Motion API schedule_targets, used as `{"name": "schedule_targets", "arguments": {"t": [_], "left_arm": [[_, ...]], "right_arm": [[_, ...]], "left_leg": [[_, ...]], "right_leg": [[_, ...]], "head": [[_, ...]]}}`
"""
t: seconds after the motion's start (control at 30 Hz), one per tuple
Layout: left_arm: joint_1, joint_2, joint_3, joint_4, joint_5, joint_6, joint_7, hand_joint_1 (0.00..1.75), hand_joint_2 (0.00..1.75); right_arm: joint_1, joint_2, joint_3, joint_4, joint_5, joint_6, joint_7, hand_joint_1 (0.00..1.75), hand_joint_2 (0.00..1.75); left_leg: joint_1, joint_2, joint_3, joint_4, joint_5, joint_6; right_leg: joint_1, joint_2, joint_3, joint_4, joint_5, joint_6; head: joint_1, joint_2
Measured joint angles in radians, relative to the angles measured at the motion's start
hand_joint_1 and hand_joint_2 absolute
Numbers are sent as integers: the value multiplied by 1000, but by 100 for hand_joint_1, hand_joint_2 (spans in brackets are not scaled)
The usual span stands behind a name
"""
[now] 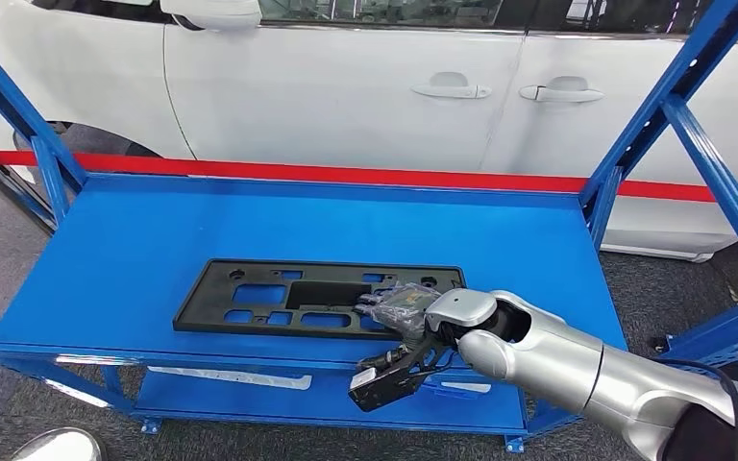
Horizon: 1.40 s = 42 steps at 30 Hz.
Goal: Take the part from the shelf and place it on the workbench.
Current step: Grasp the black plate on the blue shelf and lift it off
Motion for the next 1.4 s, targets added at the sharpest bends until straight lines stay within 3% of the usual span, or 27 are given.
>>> {"name": "schedule_targets", "arguments": {"t": [0.03, 0.07, 0.1, 0.17, 0.23, 0.27, 0.3, 0.37, 0.4, 0.47, 0.57, 0.9, 1.4], "left_arm": [[0, 0, 0, 1, 0, 0, 0, 0, 0], [0, 0, 0, 3, 0, 0, 0, 0, 0], [0, 0, 0, 4, 0, 0, 0, 0, 0], [0, 0, 0, 8, -1, 1, 0, 0, 0], [-1, 1, 0, 14, -3, 6, -1, 0, 0], [-1, 1, 0, 17, -4, 8, -3, 0, 0], [-1, 2, 0, 21, -6, 12, -5, 0, 0], [-2, 4, 0, 29, -7, 16, -10, 0, 0], [-3, 6, 0, 32, -7, 17, -12, 0, 0], [-3, 8, 0, 36, -7, 18, -13, 0, 0], [-3, 9, 0, 38, -7, 18, -13, 0, 0], [-3, 9, 0, 43, -7, 18, -13, 0, 0], [-4, 9, 0, 44, -8, 18, -13, 0, 0]], "right_arm": [[3, -2, 2, 0, 0, 0, 0, 0, 0], [5, -3, 4, 0, 0, 0, 0, 0, 44], [7, -4, 6, 0, 0, 0, 0, 0, 87], [7, -5, 8, 0, 1, 0, 0, 0, 175], [6, -5, 8, -1, 5, 0, 1, 0, 175], [6, -5, 8, -1, 8, 0, 1, 17, 175], [6, -5, 9, -2, 13, 0, 2, 57, 175], [6, -5, 9, -5, 19, 0, 1, 131, 175], [6, -5, 9, -6, 20, -1, 1, 149, 175], [7, -5, 9, -8, 24, -5, 1, 146, 175], [9, -5, 9, -10, 36, -13, 1, 153, 175], [13, -13, 9, -17, 50, -24, 4, 152, 175], [14, -29, 9, -26, 56, -30, 2, 162, 175]], "left_leg": [[-1, 0, -1, 1, 0, 1], [-1, 0, -2, 2, 0, 1], [-1, -1, -2, 4, -1, 1], [-1, -2, -1, 8, -4, -2], [-5, -3, -3, 12, -6, -9], [-6, -3, -4, 13, -6, -14], [-7, -3, -4, 12, -5, -19], [-7, -3, -1, 7, -6, -13], [-7, -3, 1, 4, -6, -7], [-7, -3, 2, 1, -4, 2], [-7, -3, 6, -4, -1, -5], [-5, -3, 10, -9, 1, -28], [-8, -3, 10, -6, 0, -30]], "right_leg": [[0, 0, -26, 57, -20, 1], [-1, 0, -38, 81, -20, 2], [-1, 0, -29, 64, 0, 0], [0, -1, 33, -62, 68, -8], [5, -2, 85, -173, 105, -16], [8, -2, 94, -194, 107, -19], [10, -1, 94, -199, 106, -22], [9, 0, 96, -206, 111, -23], [8, 1, 98, -209, 113, -23], [8, 1, 99, -211, 114, -22], [8, 1, 98, -210, 113, -26], [11, 1, 100, -208, 111, -32], [7, 1, 101, -208, 112, -32]], "head": [[0, 0], [0, 0], [0, 0], [0, 0], [0, 0], [0, 0], [0, 0], [0, 0], [0, 0], [0, 0], [-1, 0], [0, 0], [0, 0]]}}
